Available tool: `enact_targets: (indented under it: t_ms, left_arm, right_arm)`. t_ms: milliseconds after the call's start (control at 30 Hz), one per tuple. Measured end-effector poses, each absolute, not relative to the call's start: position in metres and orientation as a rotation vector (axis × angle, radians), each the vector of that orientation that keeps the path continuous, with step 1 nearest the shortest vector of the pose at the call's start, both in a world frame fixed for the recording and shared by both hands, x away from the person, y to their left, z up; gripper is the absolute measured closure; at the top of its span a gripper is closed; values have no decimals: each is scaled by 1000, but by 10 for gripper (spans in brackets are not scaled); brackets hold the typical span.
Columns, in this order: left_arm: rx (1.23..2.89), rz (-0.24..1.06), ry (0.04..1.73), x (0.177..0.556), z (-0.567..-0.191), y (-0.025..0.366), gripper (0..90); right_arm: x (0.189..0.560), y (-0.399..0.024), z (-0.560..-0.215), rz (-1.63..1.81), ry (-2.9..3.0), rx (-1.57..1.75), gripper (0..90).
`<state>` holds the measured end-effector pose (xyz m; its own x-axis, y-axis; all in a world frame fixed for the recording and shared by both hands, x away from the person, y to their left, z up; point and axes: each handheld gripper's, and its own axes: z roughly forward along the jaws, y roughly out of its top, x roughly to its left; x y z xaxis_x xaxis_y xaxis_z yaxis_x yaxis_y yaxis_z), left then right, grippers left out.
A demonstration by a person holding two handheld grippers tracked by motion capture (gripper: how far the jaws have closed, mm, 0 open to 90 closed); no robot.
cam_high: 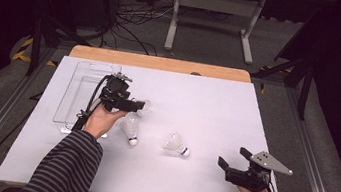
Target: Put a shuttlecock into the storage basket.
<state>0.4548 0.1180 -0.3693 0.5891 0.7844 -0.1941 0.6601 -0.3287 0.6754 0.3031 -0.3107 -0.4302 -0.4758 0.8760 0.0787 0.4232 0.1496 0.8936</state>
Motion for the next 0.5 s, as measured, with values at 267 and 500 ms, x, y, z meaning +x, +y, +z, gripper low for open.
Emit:
enact_targets:
  t_ms: [267,500]
  left_arm:
    - [2153,221,1165,463,-365,109,333]
    - [2186,184,1211,471,-367,104,338]
  right_arm:
    - [303,-311,-430,1287,1968,1236,95]
    - [303,-311,-430,1286,1972,1232,96]
